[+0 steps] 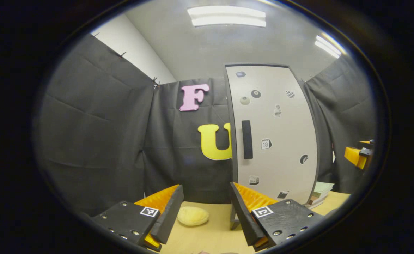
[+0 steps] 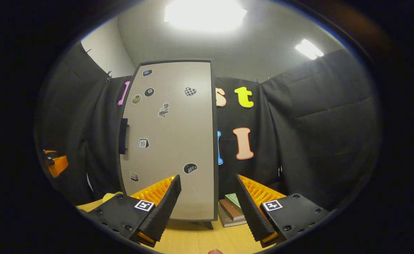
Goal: Open the cabinet door with the right hand, grasp the bottle in the cabinet with the left hand and place it on the coaster, then close the cabinet door with the right hand.
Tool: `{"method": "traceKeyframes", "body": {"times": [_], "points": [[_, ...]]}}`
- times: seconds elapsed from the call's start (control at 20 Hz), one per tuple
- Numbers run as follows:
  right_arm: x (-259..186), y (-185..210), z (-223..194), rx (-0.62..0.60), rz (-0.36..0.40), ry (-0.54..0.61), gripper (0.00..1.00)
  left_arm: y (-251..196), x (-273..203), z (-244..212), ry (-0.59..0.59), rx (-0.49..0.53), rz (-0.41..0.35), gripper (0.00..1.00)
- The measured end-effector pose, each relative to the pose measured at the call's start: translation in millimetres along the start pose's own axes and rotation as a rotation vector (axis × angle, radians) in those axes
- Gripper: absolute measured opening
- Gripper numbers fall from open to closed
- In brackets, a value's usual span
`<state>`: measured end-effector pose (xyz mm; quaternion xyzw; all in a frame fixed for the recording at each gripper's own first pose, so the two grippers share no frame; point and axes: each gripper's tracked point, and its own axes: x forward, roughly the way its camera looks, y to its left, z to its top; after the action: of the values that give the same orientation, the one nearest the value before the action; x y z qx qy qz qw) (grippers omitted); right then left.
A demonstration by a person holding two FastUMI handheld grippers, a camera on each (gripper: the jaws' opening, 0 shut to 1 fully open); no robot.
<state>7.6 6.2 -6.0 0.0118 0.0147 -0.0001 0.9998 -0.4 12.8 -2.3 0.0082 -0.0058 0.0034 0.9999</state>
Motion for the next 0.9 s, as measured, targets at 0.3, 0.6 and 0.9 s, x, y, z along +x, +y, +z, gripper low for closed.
{"method": "traceKeyframes", "body": {"times": [0.3, 0.6, 0.9], "points": [[22, 15, 7, -0.004, 0.024, 0.017, 0.95, 12, 6, 1, 0.003, 0.02, 0.015, 0.78], [56, 46, 33, 0.013, 0.072, -0.001, 0.95, 39, 3, 1, 0.017, 0.047, 0.054, 0.81], [84, 95, 58, 0.023, 0.156, -0.011, 0.93, 70, -8, 3, 0.016, 0.074, 0.11, 0.78]]}}
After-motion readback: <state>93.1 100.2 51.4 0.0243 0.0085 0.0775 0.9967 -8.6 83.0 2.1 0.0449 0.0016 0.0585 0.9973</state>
